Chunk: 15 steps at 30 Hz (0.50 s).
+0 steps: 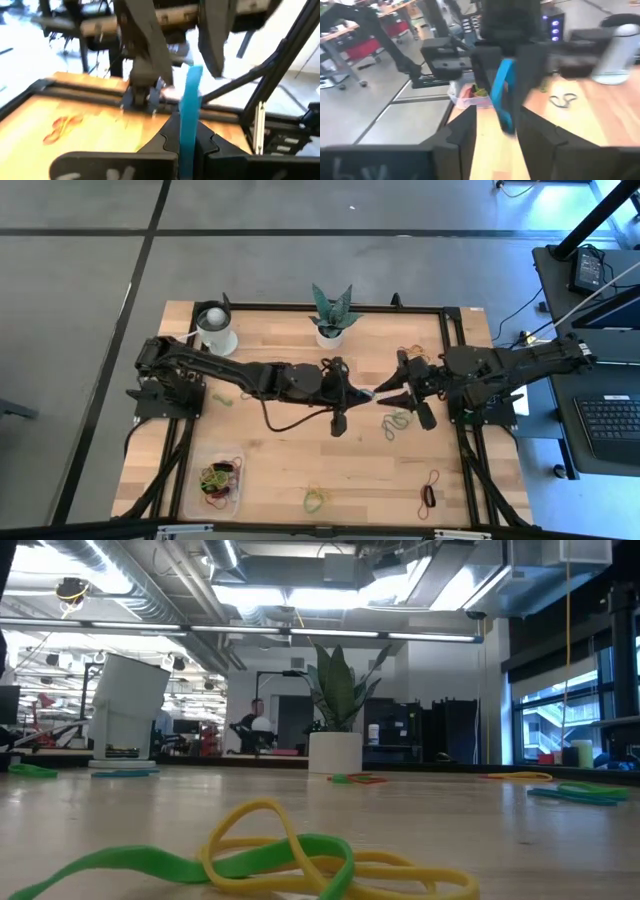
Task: Pick and place rubber bands into bin
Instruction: Put the blue rubber band into the transparent bin
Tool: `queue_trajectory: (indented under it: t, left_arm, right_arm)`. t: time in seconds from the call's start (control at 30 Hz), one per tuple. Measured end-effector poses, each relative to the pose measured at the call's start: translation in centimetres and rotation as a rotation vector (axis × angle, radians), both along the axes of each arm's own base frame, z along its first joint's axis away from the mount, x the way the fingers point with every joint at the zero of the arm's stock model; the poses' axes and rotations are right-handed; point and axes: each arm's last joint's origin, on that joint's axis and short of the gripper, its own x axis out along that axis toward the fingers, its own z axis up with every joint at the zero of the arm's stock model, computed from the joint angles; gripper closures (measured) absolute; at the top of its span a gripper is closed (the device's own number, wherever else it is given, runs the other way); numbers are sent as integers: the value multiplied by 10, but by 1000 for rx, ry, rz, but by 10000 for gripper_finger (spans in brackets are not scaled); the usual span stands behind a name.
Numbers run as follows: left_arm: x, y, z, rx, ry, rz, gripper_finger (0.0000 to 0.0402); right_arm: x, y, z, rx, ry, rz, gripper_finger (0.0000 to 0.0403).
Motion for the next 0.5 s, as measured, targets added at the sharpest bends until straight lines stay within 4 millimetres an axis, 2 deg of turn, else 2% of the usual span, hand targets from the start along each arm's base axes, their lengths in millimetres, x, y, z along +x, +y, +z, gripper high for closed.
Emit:
queue_trajectory:
  t: [0.17, 0.3, 0.5]
  left_arm:
    - [-29, -16, 13, 14, 106, 19, 399]
    - [-64, -39, 24, -58, 209, 36, 399]
    - [-128, -79, 14, -268, 515, 125, 399]
  right_arm:
    - [-17, -11, 2, -8, 34, -155, 232]
    - [-27, -15, -4, -26, 115, -204, 227]
    - [-27, -15, -19, -38, 269, -216, 226]
